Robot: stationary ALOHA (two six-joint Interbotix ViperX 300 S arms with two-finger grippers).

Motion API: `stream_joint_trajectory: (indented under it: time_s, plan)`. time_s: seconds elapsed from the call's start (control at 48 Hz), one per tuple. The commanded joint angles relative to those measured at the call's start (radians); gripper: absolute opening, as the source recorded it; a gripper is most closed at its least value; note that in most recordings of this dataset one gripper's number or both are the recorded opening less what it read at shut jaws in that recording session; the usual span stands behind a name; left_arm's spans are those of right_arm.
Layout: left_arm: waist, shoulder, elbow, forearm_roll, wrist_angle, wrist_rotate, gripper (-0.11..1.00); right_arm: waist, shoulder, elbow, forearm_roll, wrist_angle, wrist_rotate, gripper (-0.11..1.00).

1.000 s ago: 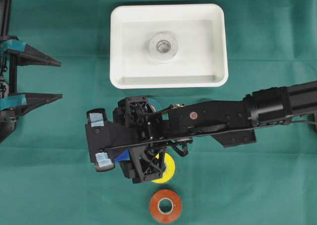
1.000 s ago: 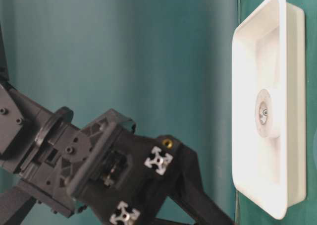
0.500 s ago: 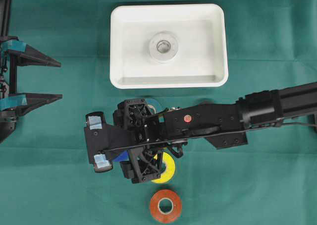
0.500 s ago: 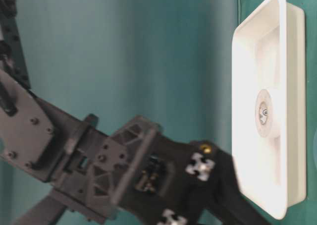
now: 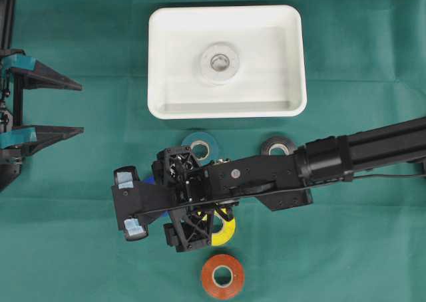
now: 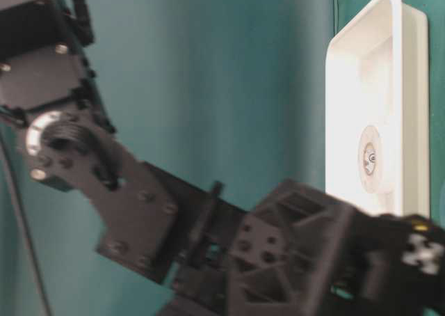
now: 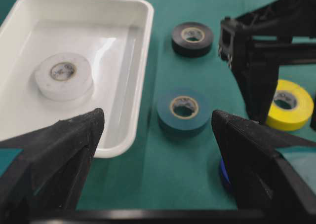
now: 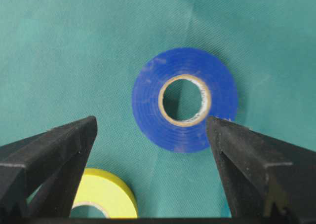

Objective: Pick up the tape from a random location and place it into the white case.
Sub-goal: 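Lower the right gripper over the blue roll's hole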

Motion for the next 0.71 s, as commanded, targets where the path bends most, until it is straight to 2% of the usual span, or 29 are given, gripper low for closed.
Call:
stream_joint_trajectory:
  time_s: [0.0, 0.375, 0.688]
  plan:
    - [0.003, 0.008, -0.011, -0.002, -0.005, 0.0, 0.93, 0.002, -0.006, -0.026, -0.002, -0.021, 0.002, 0.92]
    - [0.003, 0.008, -0.011, -0.002, 0.005, 0.003, 0.93, 0.015, 0.083, -0.025, 0.003, -0.112, 0.002, 0.92]
    - [0.003, 0.008, -0.011, -0.002, 0.006, 0.003, 0.93, 0.018, 0.117, -0.025, 0.003, -0.127, 0.003, 0.92]
